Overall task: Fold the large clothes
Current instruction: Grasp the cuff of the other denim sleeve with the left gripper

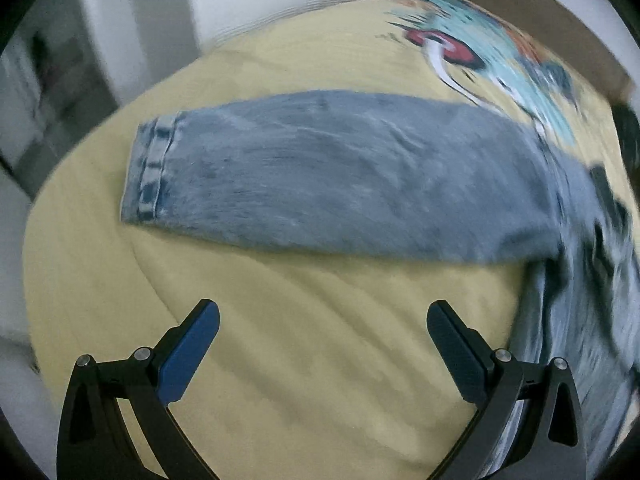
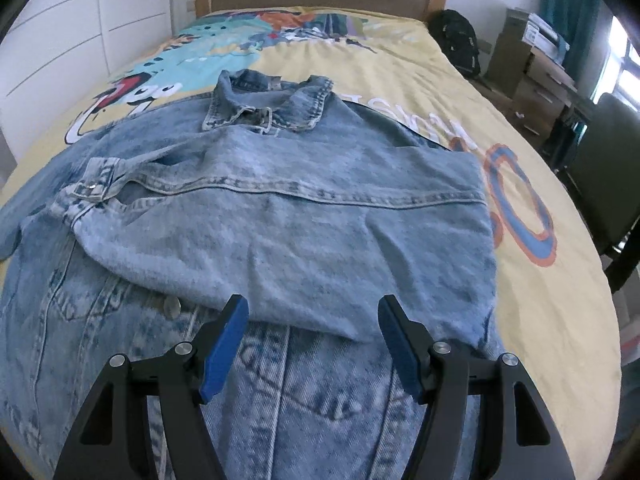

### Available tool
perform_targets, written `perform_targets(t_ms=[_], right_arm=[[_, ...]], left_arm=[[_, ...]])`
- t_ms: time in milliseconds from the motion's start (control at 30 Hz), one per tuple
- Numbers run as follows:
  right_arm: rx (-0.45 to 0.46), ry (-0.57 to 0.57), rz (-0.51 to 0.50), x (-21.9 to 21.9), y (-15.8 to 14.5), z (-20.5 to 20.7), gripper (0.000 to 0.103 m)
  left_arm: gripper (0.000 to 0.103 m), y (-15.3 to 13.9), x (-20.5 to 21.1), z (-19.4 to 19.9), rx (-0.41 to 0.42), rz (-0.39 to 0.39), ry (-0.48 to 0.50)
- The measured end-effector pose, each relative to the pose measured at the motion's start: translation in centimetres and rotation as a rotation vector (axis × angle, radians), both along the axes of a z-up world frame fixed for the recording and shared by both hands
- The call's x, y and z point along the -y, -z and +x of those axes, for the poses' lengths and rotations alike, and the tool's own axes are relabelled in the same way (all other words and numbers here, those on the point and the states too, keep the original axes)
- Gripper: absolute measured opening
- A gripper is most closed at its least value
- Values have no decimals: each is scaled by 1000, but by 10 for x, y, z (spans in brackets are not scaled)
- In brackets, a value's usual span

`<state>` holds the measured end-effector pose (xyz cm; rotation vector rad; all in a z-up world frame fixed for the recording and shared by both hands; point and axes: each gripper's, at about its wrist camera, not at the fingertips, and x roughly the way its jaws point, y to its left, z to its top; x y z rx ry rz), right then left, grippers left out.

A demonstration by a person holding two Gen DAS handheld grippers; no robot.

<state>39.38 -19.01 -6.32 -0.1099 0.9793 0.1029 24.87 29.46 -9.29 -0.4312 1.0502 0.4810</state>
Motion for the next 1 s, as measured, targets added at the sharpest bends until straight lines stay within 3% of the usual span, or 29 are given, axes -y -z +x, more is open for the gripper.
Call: perform_targets(t_ms=[167,367,667,767,833,1000], right_arm=[[7,21,3,12,-5,-8,69],[22,58,3,33,-14,-17,69],[20,123,7,66,-20,-27,69],[18,142,9,75,-20,-32,69],[17,151,8,80,-21,-34,69],[25,166,4,91,-28,-40,69]], left_arm=[[101,9,-45,-8,57,-131,-124],[75,24,-96,-22,142,-314,-283],[72,25,-143,-41,357,-508,-436],[62,25,-158,-45,417,-542,-477],[48,28,-169,-48,469,-581,-512],[24,38,-187,-58,528,-655,-558]])
